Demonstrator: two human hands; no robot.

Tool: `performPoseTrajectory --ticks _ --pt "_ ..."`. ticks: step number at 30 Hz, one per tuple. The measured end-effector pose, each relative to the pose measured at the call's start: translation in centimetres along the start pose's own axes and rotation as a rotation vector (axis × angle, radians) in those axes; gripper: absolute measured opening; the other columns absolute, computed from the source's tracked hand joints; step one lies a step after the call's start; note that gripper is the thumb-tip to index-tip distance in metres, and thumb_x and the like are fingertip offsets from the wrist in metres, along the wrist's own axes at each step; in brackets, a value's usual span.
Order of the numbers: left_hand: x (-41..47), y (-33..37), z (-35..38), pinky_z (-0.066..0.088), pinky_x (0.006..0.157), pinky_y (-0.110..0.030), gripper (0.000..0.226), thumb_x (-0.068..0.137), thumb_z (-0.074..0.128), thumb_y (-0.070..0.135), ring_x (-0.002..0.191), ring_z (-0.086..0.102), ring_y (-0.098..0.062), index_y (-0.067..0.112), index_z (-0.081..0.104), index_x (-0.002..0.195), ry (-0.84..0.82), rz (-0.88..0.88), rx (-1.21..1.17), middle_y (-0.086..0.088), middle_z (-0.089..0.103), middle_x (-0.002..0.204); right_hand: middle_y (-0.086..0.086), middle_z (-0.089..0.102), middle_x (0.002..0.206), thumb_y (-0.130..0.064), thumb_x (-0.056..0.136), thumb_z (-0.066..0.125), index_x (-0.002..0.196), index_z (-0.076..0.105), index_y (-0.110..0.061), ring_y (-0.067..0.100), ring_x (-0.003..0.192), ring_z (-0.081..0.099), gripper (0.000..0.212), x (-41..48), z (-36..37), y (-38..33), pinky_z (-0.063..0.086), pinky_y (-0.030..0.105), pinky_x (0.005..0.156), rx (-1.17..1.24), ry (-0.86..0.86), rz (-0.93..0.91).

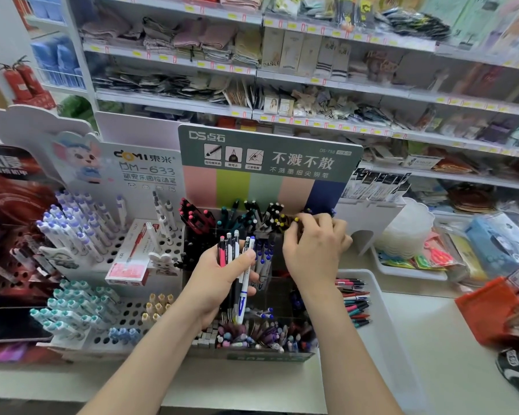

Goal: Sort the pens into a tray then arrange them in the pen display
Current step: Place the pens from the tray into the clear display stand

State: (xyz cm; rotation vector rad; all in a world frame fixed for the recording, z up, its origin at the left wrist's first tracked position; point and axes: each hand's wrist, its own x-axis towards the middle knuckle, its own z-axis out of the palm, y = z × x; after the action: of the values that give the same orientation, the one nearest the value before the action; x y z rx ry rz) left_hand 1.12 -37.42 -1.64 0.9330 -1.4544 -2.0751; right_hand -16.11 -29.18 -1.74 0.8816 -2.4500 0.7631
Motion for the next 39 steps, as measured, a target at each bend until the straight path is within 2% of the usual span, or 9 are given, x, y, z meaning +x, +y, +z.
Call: performPoseTrajectory --ticks 5,9,13,15,18,22,29,35,39 --pt "-0.2 -0.1 0.0 0.063 0.068 -0.040 0.029 0.100 0.073 0.021 0.083 0.076 -0.025 0.004 0.068 0.122 0.023 0.016 -0.043 -0.014 0.075 0.100 0.002 0.064 0.111 -0.035 0.105 0.049 0.111 0.072 -0.023 0.027 0.105 0.047 0.027 0.6 -0.1 0.1 0.035 0.043 0.083 -0.043 -0.023 -0.066" --pt "-0.4 -0.3 0.1 0.064 0.069 -0.041 0.031 0.101 0.072 0.025 0.086 0.077 -0.026 0.002 0.069 0.122 0.022 0.015 -0.030 -0.012 0.077 0.099 0.007 0.055 0.123 -0.033 0.103 0.059 0.112 0.076 -0.024 0.032 0.111 0.042 0.022 0.2 0.0 0.4 0.038 0.047 0.090 -0.111 -0.043 -0.015" --pt "-0.7 -0.4 0.0 0.065 0.072 -0.043 0.031 0.101 0.071 0.027 0.089 0.078 -0.028 0.004 0.069 0.123 0.013 0.016 -0.026 -0.011 0.079 0.100 0.003 0.060 0.117 -0.024 0.100 0.061 0.122 0.075 -0.022 0.027 0.108 0.049 0.026 -1.2 -1.7 -0.7 0.039 0.043 0.089 0.151 0.120 -0.055" --pt "-0.8 -0.3 -0.1 0.065 0.072 -0.043 0.028 0.102 0.070 0.027 0.090 0.079 -0.028 0.007 0.071 0.122 0.010 0.011 -0.023 -0.013 0.080 0.102 -0.004 0.068 0.105 -0.023 0.102 0.061 0.112 0.077 -0.021 0.017 0.098 0.059 0.019 -2.5 -2.6 -1.9 0.048 0.039 0.086 0.425 -0.006 -0.049" --pt "-1.2 -0.5 -0.3 0.065 0.071 -0.044 0.023 0.104 0.067 0.027 0.086 0.079 -0.029 0.009 0.074 0.115 -0.035 0.003 0.042 -0.016 0.080 0.098 -0.006 0.076 0.088 -0.030 0.104 0.066 0.107 0.079 -0.026 0.011 0.074 0.071 0.014 -4.9 -2.7 -3.7 0.059 0.030 0.068 0.824 -0.443 0.203" --pt "-1.9 -1.2 -1.0 0.066 0.074 -0.047 0.016 0.107 0.064 0.022 0.089 0.080 -0.031 0.013 0.070 0.119 -0.065 0.019 0.147 -0.013 0.081 0.097 0.005 0.076 0.082 -0.030 0.105 0.066 0.099 0.082 -0.027 0.023 0.069 0.070 0.017 -7.6 -1.8 -3.6 0.060 0.036 0.060 1.059 -0.520 0.466" --pt "-2.4 -3.4 -3.3 0.061 0.064 -0.046 0.006 0.108 0.061 0.022 0.067 0.070 -0.026 0.017 0.062 0.112 0.017 0.054 0.325 -0.010 0.077 0.090 -0.007 0.071 0.091 -0.027 0.113 0.051 0.114 0.067 -0.023 0.017 0.080 0.069 0.017 -8.9 -0.1 0.2 0.057 0.041 0.069 0.766 0.094 0.359" --pt "-3.3 -3.9 -3.3 0.048 0.056 -0.039 0.033 0.105 0.064 0.014 0.065 0.060 -0.028 0.026 0.045 0.129 -0.091 0.021 0.170 -0.017 0.076 0.101 -0.004 0.070 0.099 -0.018 0.109 0.057 0.123 0.061 -0.019 0.016 0.082 0.066 0.015 -13.0 3.2 1.5 0.054 0.037 0.074 0.468 -0.228 -0.026" --pt "-3.7 -3.9 -3.1 0.047 0.057 -0.042 0.031 0.106 0.065 0.017 0.059 0.056 -0.031 0.030 0.044 0.126 -0.146 0.030 0.196 -0.023 0.071 0.079 -0.011 0.069 0.095 -0.025 0.096 0.076 0.100 0.067 -0.027 0.021 0.094 0.063 0.010 -15.0 4.6 1.9 0.038 0.038 0.078 0.168 -0.301 -0.187"
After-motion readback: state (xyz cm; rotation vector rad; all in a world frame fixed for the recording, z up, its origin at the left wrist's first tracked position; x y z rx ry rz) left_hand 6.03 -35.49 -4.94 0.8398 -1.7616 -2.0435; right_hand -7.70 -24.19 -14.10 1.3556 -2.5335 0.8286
